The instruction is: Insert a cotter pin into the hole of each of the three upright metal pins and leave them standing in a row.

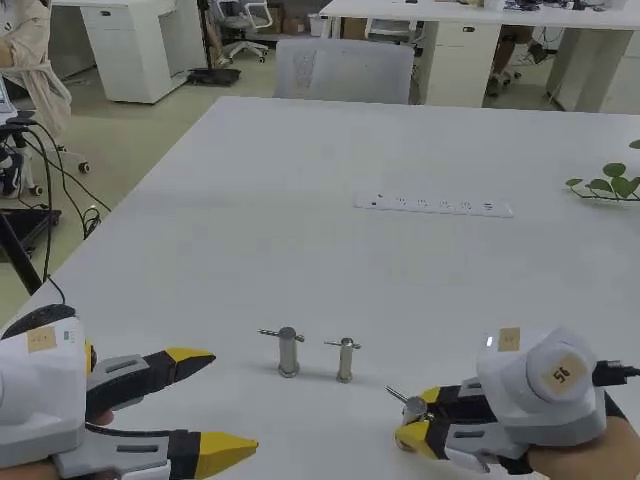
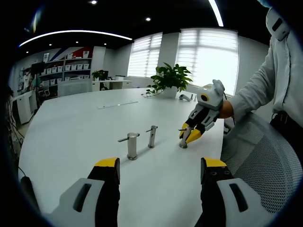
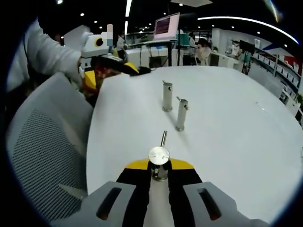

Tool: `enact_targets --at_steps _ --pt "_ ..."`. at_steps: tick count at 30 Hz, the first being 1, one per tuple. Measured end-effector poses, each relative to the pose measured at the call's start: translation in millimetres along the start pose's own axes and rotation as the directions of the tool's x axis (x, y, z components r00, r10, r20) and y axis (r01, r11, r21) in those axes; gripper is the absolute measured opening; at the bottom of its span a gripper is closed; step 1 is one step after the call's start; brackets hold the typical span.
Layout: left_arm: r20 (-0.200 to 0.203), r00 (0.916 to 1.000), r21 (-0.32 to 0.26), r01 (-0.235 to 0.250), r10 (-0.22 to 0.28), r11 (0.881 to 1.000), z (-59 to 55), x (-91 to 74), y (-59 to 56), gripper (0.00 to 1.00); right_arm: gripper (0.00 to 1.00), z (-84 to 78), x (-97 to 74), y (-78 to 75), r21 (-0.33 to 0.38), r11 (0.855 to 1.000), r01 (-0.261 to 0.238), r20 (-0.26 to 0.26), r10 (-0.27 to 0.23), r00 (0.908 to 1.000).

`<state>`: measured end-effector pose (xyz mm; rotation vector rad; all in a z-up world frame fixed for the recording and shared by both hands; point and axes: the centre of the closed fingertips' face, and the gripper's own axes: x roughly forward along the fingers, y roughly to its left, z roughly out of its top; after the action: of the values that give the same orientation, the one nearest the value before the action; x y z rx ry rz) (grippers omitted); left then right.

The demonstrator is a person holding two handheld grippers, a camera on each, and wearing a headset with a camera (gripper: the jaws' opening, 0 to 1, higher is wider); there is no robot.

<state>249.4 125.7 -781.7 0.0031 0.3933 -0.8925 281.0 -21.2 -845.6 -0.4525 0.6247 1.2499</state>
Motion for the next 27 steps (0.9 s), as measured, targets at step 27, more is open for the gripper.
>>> enact_targets --at_steps 27 --pt "0.007 1.0 -0.012 0.004 -0.004 1.0 2.7 0.2 -2.4 0.68 0.13 11.9 -9.1 -55.1 -0.155 0.979 -0.135 -0.033 0.131 0.9908"
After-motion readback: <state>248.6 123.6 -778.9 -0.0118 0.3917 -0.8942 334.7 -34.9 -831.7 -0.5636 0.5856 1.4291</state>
